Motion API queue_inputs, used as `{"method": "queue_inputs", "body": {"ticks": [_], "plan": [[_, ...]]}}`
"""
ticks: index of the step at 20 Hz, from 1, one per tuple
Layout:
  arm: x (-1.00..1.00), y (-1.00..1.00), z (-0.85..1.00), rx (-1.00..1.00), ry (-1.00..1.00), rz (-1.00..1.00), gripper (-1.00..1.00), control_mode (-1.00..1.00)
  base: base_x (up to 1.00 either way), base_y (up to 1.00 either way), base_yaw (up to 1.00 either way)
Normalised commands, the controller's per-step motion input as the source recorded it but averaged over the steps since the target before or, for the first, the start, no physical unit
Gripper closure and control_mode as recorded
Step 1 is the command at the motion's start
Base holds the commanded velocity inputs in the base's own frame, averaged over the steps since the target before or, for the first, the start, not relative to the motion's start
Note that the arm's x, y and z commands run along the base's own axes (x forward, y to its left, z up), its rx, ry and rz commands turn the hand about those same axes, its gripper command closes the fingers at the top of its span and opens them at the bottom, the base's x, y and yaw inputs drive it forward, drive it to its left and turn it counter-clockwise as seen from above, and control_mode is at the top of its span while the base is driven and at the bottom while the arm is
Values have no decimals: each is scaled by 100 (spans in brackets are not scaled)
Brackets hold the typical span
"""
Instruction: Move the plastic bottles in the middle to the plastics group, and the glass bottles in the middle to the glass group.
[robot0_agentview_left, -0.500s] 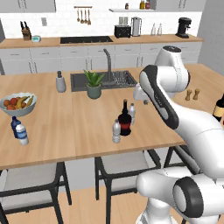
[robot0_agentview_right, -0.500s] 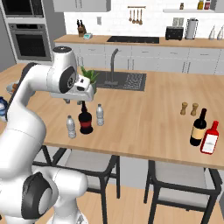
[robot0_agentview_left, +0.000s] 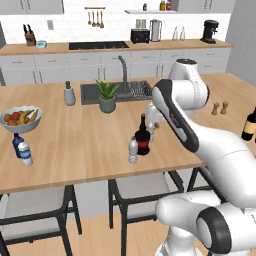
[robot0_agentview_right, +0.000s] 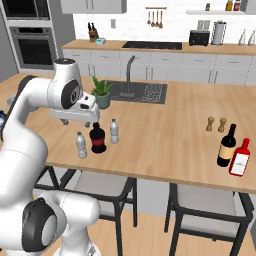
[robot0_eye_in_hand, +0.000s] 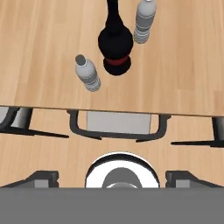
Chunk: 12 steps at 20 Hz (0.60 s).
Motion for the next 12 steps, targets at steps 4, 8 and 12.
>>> {"method": "queue_inputs", "body": {"ticks": [4,8,12], "plan": [[7,59,-44,0,5,0,-100,-100,0,0,0],[40,52,-33,0,0,0,-100,-100,0,0,0],[46,22,-23,-1,0,0,-100,-100,0,0,0]]}}
